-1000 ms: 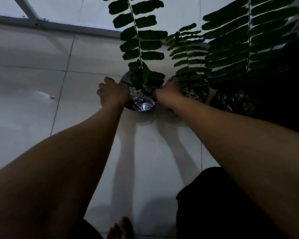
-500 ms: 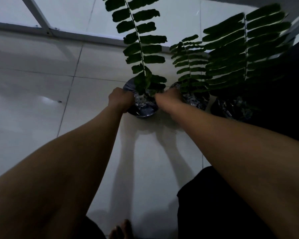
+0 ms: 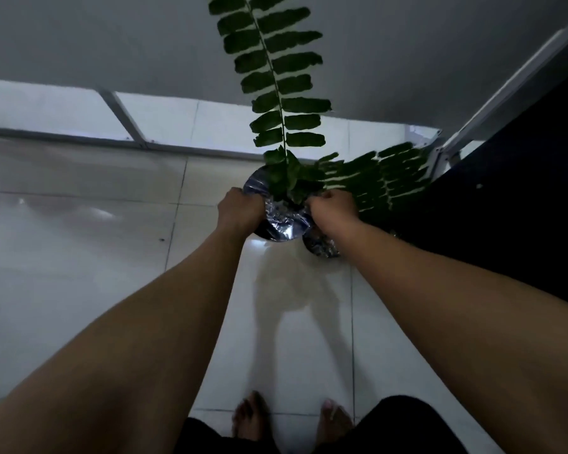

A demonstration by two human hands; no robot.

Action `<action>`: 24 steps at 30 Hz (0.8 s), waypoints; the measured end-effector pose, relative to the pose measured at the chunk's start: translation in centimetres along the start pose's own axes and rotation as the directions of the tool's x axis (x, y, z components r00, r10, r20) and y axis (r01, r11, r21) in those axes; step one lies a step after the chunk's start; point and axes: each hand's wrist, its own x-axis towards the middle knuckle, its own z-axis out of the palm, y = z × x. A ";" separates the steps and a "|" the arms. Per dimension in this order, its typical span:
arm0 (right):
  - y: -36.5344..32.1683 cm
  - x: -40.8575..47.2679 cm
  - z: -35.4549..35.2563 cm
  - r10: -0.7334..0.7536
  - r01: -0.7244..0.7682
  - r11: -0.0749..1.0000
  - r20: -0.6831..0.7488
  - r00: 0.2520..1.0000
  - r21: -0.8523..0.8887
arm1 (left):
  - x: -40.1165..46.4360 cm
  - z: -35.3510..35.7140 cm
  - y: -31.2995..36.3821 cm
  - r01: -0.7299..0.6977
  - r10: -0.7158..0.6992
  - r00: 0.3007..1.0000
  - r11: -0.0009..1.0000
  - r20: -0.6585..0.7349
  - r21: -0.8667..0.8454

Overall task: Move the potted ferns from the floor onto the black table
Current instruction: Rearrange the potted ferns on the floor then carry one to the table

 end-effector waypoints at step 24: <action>-32.7 -31.9 -32.9 -0.096 0.113 0.963 -0.080 0.992 0.244 | -33.5 -22.2 39.3 -0.261 0.259 0.965 0.964 0.048 0.051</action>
